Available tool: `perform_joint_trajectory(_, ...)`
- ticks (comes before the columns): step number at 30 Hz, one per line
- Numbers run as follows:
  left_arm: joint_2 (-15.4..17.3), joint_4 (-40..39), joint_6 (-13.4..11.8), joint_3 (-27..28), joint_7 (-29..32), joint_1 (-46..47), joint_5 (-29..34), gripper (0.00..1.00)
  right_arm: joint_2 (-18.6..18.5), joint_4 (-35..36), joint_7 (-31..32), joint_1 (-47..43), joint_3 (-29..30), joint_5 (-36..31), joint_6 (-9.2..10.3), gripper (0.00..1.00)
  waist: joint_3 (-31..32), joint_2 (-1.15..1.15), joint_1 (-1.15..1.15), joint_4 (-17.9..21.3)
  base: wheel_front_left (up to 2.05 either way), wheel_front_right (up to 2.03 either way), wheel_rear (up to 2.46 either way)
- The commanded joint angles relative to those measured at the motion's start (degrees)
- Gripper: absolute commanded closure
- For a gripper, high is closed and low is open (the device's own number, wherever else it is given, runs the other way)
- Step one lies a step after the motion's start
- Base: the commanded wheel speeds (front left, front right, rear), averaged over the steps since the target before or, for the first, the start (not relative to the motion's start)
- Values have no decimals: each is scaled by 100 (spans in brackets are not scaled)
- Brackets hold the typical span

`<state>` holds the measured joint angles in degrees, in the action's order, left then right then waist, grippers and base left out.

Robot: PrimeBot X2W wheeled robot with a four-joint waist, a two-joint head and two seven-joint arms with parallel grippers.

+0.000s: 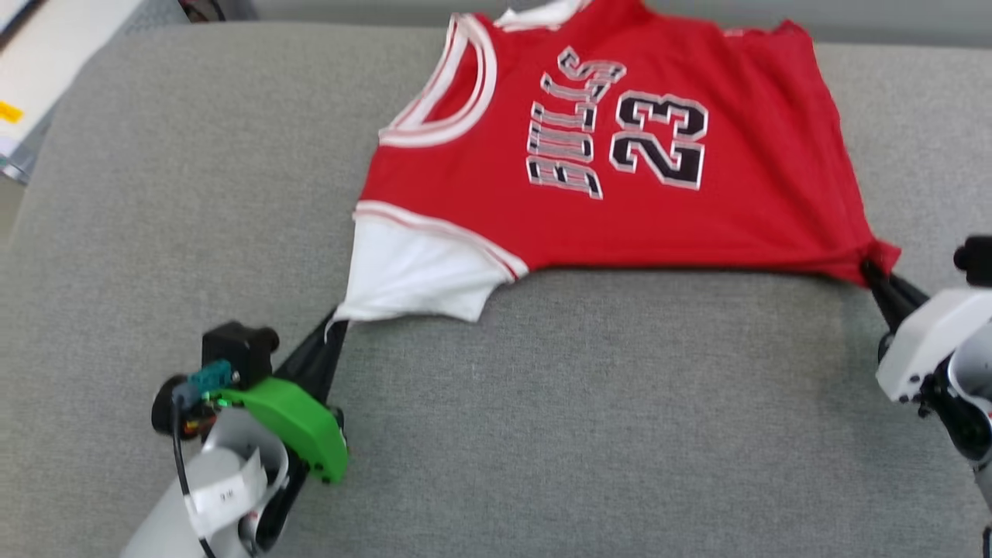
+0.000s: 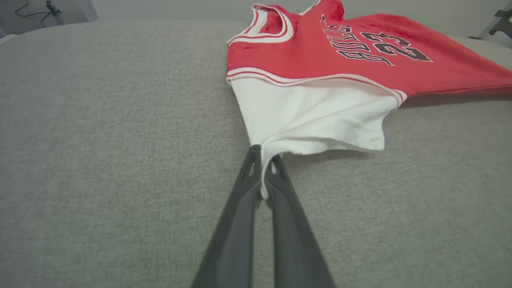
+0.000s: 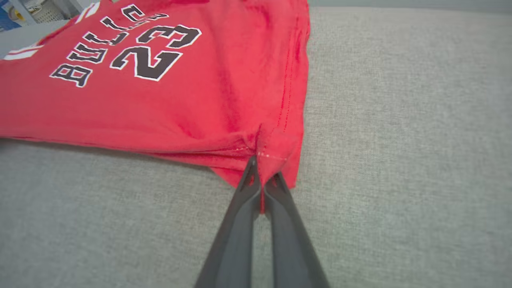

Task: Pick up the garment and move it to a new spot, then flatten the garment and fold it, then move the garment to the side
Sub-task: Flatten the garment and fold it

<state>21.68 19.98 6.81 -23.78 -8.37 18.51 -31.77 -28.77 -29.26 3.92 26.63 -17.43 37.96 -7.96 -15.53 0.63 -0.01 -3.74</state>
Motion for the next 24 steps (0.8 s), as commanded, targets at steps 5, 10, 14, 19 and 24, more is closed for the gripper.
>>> perform_joint_trajectory(5, 248, -514, -174, -68, 321, -767, -130, 100, -44, 484, 497, -914, 147, 476, 47, 100, 775, -63, 1, -142, 0, 0, 0)
perform_joint_trajectory(10, 513, -1038, -315, -115, 714, -1385, -241, 100, -84, 1039, 765, -1763, 476, 720, 47, 100, 1053, -63, 1, -214, 0, 0, 0)
perform_joint_trajectory(14, 708, -1540, -304, -228, 1089, -1853, -406, 100, -78, 1434, 1028, -2374, 809, 733, 47, 100, 1175, -63, 1, -250, 0, 0, 0)
perform_joint_trajectory(19, 948, -2061, -254, -365, 1704, -2314, -763, 100, -83, 1937, 1664, -3135, 1197, 775, 47, 100, 1249, -63, 1, -320, 0, 0, 0)
perform_joint_trajectory(24, 1120, -2439, -329, -427, 2178, -2613, -1019, 100, 83, 2487, 2262, -3767, 1695, 872, 47, 100, 1249, -63, 1, -386, 0, 0, 0)
